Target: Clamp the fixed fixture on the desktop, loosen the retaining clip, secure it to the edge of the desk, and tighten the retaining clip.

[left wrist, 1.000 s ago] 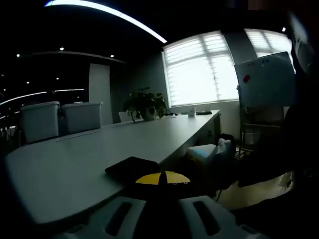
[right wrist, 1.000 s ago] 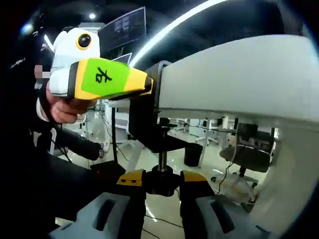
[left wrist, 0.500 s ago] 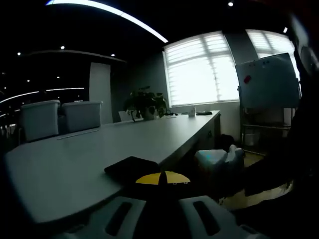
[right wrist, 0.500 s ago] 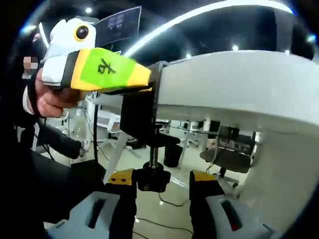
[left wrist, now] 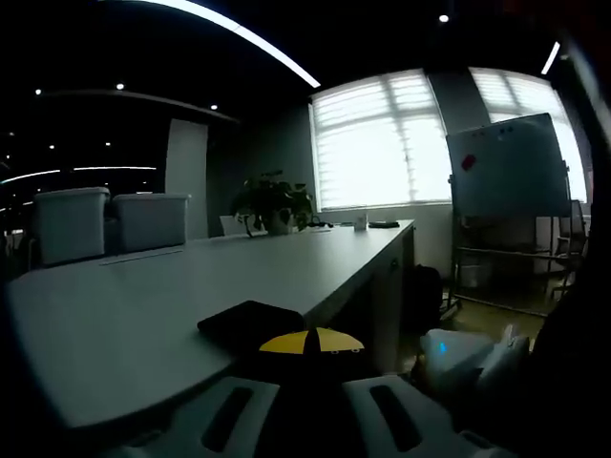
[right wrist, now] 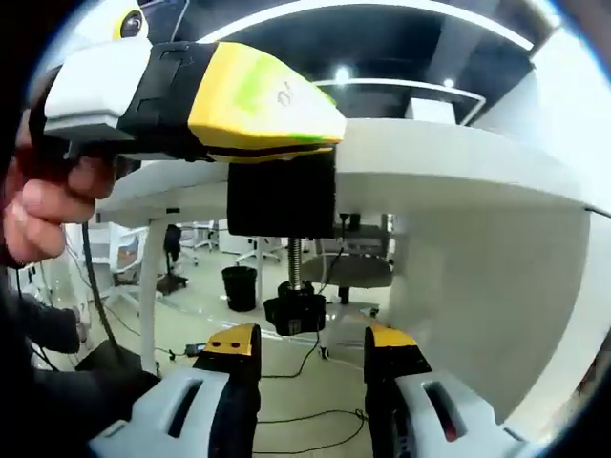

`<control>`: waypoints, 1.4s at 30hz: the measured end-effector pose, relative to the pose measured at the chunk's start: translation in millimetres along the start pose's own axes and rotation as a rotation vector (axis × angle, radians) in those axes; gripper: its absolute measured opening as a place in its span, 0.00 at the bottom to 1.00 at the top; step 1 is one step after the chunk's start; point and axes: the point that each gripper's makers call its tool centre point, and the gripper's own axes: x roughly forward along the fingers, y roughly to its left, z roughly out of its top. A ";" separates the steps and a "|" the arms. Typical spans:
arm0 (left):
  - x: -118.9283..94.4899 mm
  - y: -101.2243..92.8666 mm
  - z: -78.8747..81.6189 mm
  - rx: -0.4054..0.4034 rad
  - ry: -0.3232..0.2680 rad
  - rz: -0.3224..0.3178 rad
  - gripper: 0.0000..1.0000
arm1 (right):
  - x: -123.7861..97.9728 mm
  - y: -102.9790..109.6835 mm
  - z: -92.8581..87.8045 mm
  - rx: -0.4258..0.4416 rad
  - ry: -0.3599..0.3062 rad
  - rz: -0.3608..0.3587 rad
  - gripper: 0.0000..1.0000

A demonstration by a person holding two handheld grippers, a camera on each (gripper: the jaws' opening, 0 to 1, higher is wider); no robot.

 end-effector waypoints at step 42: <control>-0.9 -4.7 -1.3 0.022 0.026 0.007 0.01 | 8.7 31.4 15.2 -0.221 -0.072 0.606 0.23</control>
